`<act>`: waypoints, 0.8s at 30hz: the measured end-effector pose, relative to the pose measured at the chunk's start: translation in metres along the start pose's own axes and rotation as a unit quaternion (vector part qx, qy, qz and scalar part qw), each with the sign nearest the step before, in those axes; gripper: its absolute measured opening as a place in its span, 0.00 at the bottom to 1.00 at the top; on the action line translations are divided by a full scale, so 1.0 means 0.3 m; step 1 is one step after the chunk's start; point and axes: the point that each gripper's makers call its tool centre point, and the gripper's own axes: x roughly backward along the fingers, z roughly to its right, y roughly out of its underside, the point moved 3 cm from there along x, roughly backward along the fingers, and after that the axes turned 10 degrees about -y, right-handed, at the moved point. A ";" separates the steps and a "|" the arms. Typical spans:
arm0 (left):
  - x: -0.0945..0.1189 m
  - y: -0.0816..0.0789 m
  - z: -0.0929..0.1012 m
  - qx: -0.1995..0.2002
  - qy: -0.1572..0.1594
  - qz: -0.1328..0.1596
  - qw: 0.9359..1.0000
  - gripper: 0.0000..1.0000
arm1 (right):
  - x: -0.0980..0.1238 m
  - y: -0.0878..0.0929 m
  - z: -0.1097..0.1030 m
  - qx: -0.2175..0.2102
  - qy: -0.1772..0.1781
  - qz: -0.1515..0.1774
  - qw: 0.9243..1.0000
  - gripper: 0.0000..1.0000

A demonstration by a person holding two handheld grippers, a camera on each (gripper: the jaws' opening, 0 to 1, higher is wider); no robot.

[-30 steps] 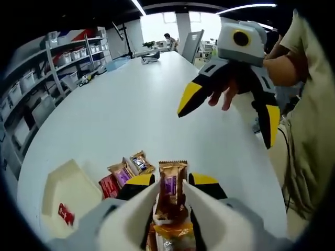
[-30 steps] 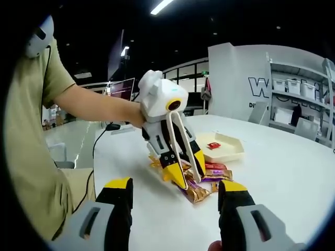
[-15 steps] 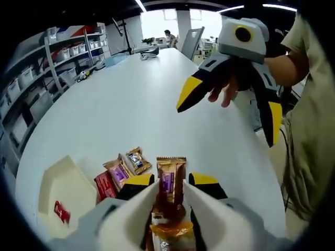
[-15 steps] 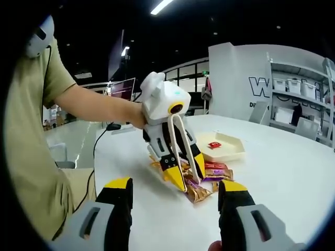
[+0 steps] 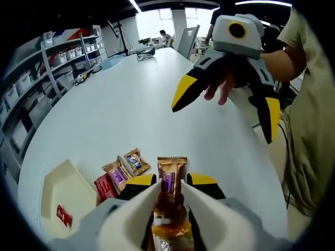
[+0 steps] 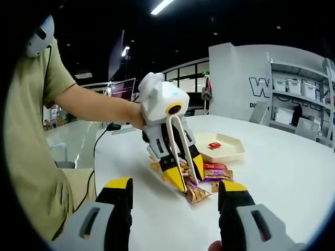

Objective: Place the target food into the container with the food tongs after gripping and lifting it, then release it inside without dropping or visibly crushing the food.

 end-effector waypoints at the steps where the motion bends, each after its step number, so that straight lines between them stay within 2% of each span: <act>1: 0.002 -0.001 0.001 0.000 0.000 0.000 1.000 0.22 | 0.000 -0.001 0.000 0.000 0.000 0.000 1.000 0.64; 14: 0.027 -0.006 -0.004 0.012 -0.002 0.000 1.000 0.25 | -0.003 -0.012 -0.005 0.004 -0.002 0.003 1.000 0.64; 24: 0.004 0.002 -0.001 0.016 -0.002 -0.010 1.000 0.26 | 0.001 -0.007 -0.007 0.003 -0.001 0.002 1.000 0.64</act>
